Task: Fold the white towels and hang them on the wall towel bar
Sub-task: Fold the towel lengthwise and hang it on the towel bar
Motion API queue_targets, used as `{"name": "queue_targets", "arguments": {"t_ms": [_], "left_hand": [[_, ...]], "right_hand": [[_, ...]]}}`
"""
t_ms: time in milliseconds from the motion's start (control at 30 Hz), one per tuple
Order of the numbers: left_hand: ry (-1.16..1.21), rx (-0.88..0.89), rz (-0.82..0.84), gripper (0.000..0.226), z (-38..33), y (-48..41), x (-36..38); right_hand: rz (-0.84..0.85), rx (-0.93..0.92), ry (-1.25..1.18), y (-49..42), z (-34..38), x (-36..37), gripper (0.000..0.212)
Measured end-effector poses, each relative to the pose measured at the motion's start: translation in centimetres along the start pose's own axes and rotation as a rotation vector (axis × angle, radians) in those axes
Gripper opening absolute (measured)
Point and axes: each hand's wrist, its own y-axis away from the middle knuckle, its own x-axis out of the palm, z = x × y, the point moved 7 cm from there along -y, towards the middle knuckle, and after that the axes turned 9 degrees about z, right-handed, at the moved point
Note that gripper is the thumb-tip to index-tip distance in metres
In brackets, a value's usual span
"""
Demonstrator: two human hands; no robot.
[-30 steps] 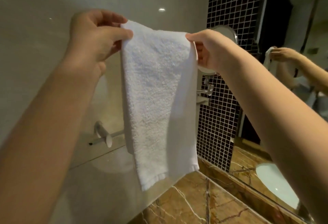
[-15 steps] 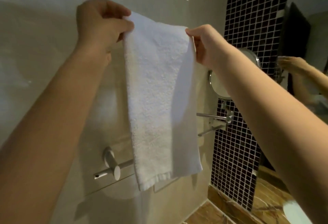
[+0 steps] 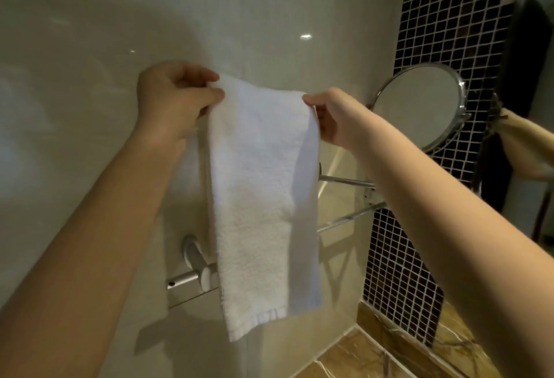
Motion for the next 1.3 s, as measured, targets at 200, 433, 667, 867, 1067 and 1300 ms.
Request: {"name": "queue_targets", "arguments": {"t_ms": [200, 433, 667, 867, 1067, 1300], "left_hand": [[-0.054, -0.13, 0.015, 0.03, 5.2, 3.4, -0.8], [-0.068, -0.236, 0.01, 0.029, 9.4, 7.1, -2.0], [-0.122, -0.366, 0.053, 0.031, 12.7, 10.0, -1.5], [-0.349, -0.459, 0.168, 0.03, 14.6, 11.9, -1.1], [-0.612, -0.391, 0.231, 0.029, 13.8, 12.6, 0.0], [-0.909, -0.356, 0.312, 0.022, 12.6, 13.5, 1.7]], "right_hand": [[-0.059, 0.134, 0.064, 1.2, -6.2, 0.9, 0.01], [-0.037, 0.186, 0.068, 2.4, -10.8, 2.2, 0.008], [-0.067, 0.236, 0.214, 3.8, -15.5, 1.6, 0.022], [-0.064, 0.165, 0.461, 4.0, -17.8, 1.0, 0.033], [-0.096, 0.131, 0.769, 4.3, -18.1, 0.4, 0.024], [-0.08, 0.0, 0.992, 5.0, -18.6, 0.0, 0.017]]}}
